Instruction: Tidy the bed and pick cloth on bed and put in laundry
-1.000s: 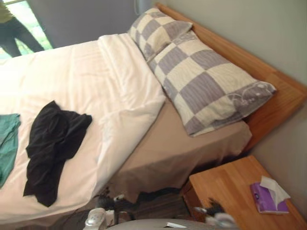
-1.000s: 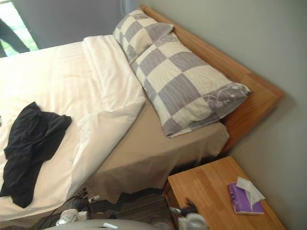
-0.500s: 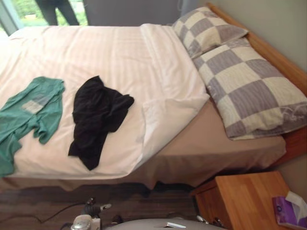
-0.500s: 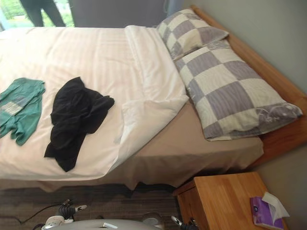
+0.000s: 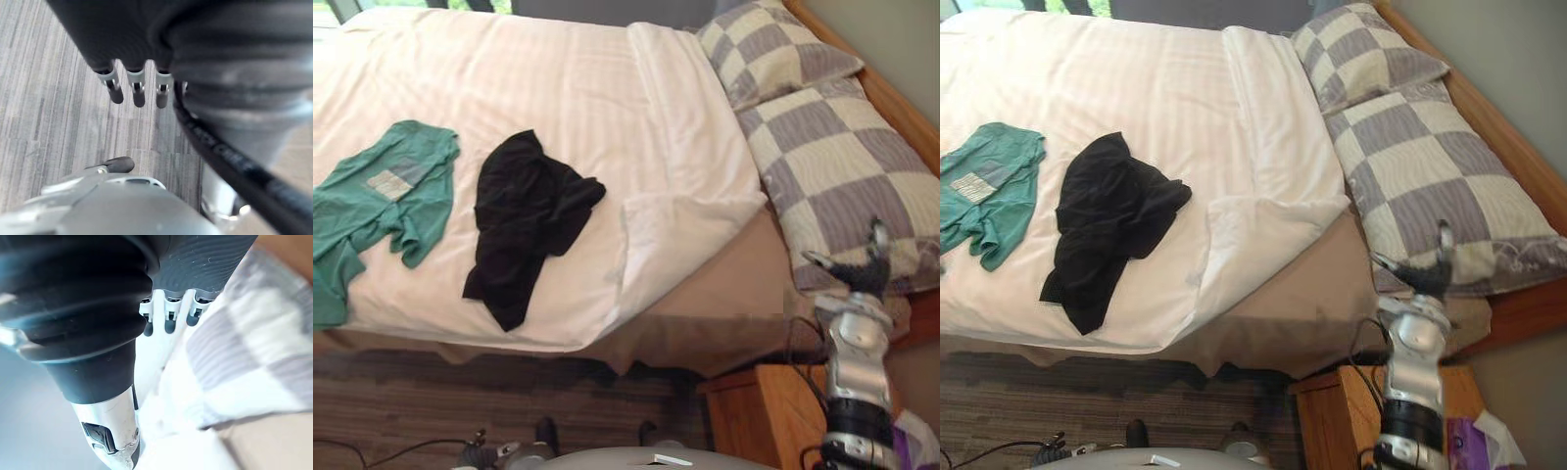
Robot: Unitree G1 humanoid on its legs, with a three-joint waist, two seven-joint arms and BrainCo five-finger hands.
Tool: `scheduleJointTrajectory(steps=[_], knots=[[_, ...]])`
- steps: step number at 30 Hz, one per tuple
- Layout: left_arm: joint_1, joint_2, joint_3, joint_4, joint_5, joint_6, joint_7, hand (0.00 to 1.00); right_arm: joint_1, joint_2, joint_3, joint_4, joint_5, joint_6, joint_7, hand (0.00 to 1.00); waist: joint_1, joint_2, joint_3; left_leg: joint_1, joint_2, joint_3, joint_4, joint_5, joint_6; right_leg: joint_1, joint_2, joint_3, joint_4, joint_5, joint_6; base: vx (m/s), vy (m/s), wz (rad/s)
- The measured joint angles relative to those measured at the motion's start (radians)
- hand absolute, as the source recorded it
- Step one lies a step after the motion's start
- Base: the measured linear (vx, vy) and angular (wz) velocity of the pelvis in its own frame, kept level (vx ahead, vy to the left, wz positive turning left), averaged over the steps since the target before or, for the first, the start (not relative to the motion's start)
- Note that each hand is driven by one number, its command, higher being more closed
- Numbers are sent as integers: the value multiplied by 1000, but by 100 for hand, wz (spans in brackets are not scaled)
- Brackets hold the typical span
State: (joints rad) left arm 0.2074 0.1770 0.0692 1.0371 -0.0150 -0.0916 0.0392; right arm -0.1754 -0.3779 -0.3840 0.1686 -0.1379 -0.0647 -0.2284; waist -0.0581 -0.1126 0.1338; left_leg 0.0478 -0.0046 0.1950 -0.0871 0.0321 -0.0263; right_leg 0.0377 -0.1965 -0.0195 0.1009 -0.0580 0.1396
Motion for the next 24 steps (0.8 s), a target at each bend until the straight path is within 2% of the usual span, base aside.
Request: scheduleJointTrajectory(steps=[4,9,13,15,20,24], knots=[[0,0,-36,-5,0,-13,0,0,-198,-42,165,38,-68,2,3,0,11,24,10,-18,8,-30,0,20,-4,-5,10,-24,0,29,-22,0,0,26],[-1,1,-59,-17,-1,-21,0,0,-422,-72,319,138,-105,12,10,0,34,38,19,-60,17,-32,-1,37,-2,-44,18,-24,-3,37,-24,-102,-20,2],[-19,-1,-71,-38,-1,-29,0,0,-610,-111,444,183,-108,23,33,0,50,71,43,-136,50,-31,-1,69,-2,-119,45,1,-18,74,-39,-163,-30,-10],[-31,-1,-71,-38,-2,-30,-1,0,-675,-115,464,212,-127,25,37,0,49,78,53,-166,63,-28,-1,82,-9,-147,55,5,-23,76,-42,-161,-48,-2],[-66,-22,-72,-38,-5,-49,0,0,-795,-193,511,259,-143,26,45,0,50,124,99,-254,106,-4,-1,113,-30,-234,92,0,-27,89,-57,-137,-64,-1],[-90,-20,-72,-44,-7,-70,0,0,-849,-243,530,285,-143,26,45,0,44,134,146,-309,114,6,-1,127,-37,-289,97,6,-34,113,-52,-75,-36,-6]])
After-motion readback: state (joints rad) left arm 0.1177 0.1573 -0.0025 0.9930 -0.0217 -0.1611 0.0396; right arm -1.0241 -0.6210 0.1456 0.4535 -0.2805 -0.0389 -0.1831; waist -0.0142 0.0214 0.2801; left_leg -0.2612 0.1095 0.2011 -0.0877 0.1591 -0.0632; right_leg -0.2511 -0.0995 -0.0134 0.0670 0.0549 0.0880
